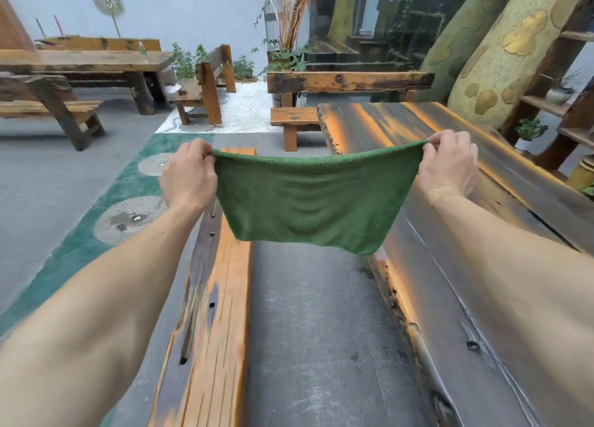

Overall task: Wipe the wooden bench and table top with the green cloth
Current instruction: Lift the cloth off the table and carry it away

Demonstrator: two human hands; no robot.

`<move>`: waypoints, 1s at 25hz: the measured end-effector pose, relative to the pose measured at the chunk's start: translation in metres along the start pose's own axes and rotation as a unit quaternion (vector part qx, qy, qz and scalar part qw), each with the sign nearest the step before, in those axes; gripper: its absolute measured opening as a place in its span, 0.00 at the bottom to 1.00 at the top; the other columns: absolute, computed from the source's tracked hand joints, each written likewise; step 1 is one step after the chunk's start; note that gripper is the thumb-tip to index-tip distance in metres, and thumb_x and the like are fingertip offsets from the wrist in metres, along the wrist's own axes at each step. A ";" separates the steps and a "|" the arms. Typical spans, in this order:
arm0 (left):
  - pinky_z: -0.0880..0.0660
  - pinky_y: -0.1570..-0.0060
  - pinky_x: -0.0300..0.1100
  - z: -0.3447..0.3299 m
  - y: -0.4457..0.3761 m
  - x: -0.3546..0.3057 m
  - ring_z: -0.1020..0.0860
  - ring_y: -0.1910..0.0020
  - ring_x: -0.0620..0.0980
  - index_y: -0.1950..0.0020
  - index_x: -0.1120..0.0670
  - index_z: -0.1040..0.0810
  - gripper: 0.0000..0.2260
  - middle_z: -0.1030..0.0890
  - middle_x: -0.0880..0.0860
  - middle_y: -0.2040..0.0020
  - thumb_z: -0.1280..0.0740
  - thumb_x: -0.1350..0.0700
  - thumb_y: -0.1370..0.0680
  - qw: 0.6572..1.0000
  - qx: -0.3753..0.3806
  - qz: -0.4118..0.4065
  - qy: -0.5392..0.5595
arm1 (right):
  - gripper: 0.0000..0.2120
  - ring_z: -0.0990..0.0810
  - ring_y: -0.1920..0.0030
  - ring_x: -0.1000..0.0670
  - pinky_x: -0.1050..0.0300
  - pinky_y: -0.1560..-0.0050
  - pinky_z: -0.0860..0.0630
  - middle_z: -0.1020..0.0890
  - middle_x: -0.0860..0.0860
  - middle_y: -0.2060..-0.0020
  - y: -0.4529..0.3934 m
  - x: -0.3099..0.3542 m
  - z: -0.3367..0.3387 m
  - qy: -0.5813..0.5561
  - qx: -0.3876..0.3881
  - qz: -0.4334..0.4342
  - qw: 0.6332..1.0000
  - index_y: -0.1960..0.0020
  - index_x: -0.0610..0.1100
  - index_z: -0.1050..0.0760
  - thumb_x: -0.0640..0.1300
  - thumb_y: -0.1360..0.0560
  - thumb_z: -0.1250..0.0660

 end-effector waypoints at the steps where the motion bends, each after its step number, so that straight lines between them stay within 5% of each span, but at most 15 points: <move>1: 0.29 0.50 0.53 -0.015 -0.021 0.001 0.24 0.44 0.59 0.42 0.52 0.24 0.08 0.21 0.53 0.42 0.40 0.54 0.18 1.000 0.005 -0.005 0.000 | 0.10 0.27 0.39 0.40 0.43 0.45 0.27 0.24 0.42 0.41 -0.017 0.006 -0.018 -0.001 -0.001 -0.004 1.000 0.41 0.44 0.23 0.46 0.17 0.40; 25: 0.26 0.53 0.52 -0.435 -0.557 0.018 0.23 0.47 0.59 0.44 0.51 0.23 0.06 0.20 0.53 0.44 0.39 0.54 0.16 0.999 0.001 0.003 -0.033 | 0.10 0.27 0.41 0.38 0.42 0.45 0.28 0.24 0.41 0.42 -0.462 0.140 -0.529 0.018 0.012 0.040 0.999 0.42 0.43 0.22 0.46 0.17 0.40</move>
Point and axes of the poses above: each hand's wrist, its own y-axis away from the middle knuckle, its own z-axis out of the back of the hand, x = y × z, the point moved 3 cm from there along -y, towards the middle knuckle
